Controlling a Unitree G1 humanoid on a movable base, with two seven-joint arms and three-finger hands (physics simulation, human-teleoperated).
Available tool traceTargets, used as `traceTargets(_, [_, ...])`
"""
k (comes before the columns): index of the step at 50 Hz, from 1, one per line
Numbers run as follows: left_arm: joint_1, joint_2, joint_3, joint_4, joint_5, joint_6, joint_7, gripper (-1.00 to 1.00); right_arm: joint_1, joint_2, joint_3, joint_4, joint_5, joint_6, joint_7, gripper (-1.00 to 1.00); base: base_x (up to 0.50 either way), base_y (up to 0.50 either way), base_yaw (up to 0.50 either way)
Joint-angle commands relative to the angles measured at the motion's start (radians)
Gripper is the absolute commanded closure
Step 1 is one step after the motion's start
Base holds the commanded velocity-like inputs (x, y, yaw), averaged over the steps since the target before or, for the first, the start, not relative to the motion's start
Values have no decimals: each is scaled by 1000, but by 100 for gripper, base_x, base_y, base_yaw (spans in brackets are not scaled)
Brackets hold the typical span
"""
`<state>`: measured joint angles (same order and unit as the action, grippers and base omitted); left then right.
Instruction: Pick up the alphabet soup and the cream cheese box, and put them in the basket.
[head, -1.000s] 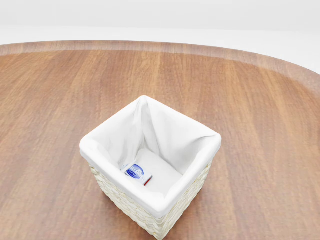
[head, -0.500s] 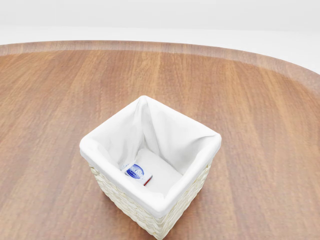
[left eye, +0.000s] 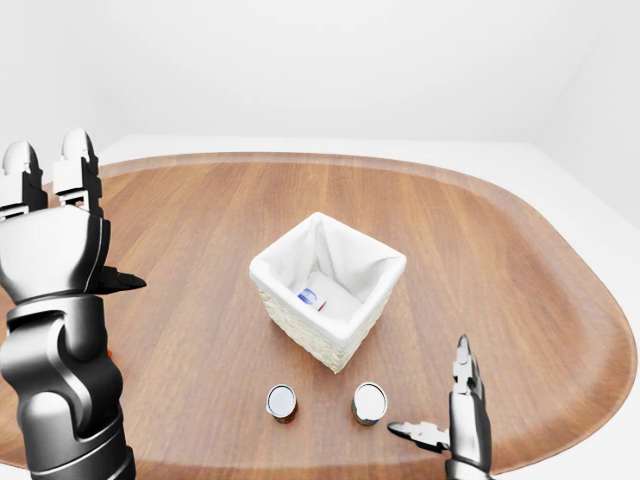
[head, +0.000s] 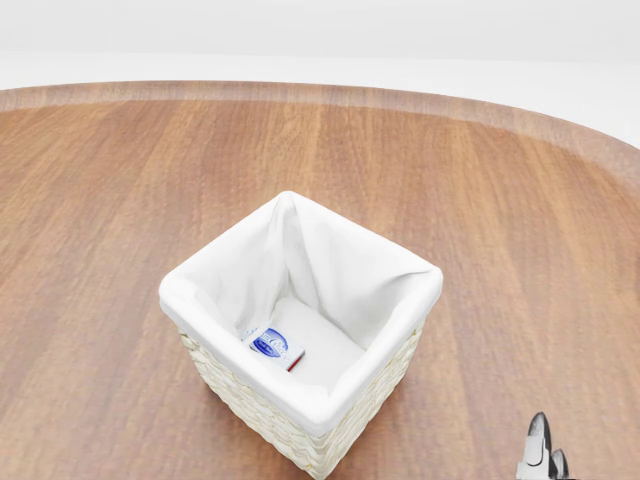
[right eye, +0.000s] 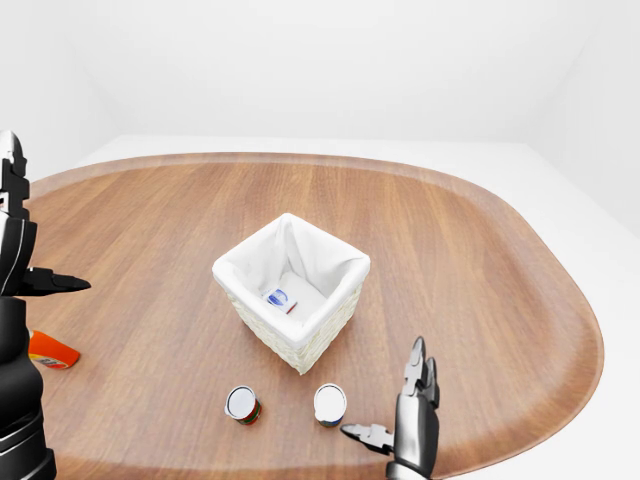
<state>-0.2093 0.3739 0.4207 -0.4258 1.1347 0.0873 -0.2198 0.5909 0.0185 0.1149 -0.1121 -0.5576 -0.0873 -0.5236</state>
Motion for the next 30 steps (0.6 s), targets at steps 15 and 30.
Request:
traceTargets(15, [-3, 14, -5, 1, -27, 0, -2, -100, -87, -126, 219, 106, -58, 0, 0, -100, 0, 0, 0])
traceTargets(30, [0, 11, -6, 9, -31, 0, 12, -100, -105, -121, 229, 185, -75, 0, 0, -100, 0, 0, 0])
